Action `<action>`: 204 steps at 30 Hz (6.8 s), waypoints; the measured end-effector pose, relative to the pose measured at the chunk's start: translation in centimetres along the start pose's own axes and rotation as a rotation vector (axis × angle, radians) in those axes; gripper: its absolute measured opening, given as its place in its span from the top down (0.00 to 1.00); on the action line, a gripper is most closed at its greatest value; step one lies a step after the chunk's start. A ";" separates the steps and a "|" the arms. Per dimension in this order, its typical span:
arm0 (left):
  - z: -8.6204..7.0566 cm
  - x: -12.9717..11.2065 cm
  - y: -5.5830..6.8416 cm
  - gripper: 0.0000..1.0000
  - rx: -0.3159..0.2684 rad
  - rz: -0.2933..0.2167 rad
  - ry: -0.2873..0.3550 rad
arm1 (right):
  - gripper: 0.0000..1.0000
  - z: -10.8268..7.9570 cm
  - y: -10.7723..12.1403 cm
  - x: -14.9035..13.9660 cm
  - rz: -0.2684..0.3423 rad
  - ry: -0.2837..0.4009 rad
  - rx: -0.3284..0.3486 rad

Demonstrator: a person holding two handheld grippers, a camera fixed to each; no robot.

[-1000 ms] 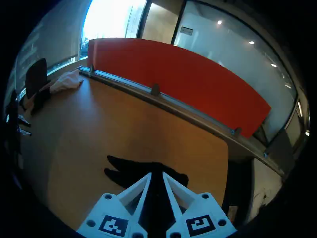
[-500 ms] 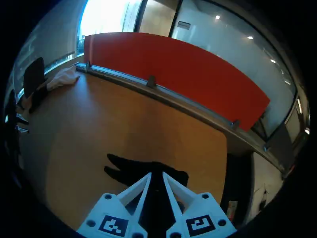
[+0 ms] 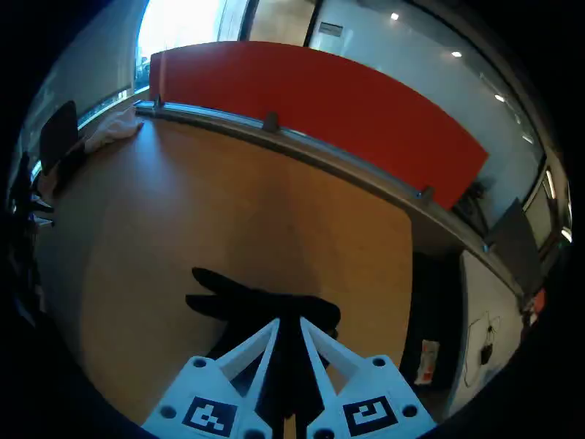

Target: Fold towel

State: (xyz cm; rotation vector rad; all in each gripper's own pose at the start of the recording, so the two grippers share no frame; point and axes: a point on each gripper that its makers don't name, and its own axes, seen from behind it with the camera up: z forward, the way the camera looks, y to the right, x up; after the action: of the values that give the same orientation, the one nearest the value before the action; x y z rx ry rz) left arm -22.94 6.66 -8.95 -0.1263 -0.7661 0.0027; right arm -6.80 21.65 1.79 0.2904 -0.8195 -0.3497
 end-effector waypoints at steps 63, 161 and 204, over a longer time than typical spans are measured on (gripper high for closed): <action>-0.9 -1.0 -1.1 0.07 0.030 0.029 -0.010 | 0.95 3.2 0.9 -18.1 0.196 -0.348 -0.163; -5.6 16.8 -4.9 0.07 0.093 -0.014 0.532 | 0.03 -6.6 -7.4 8.1 0.395 0.689 -0.225; -8.7 22.7 -6.4 0.07 0.104 -0.063 0.741 | 0.02 -7.9 -17.9 18.5 0.408 0.810 -0.197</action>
State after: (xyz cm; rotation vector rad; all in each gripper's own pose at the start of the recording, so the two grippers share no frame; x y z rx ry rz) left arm -0.88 0.46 1.25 0.0015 -0.0287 -0.0610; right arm 7.43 -1.19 1.96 0.0571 -0.0321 0.0841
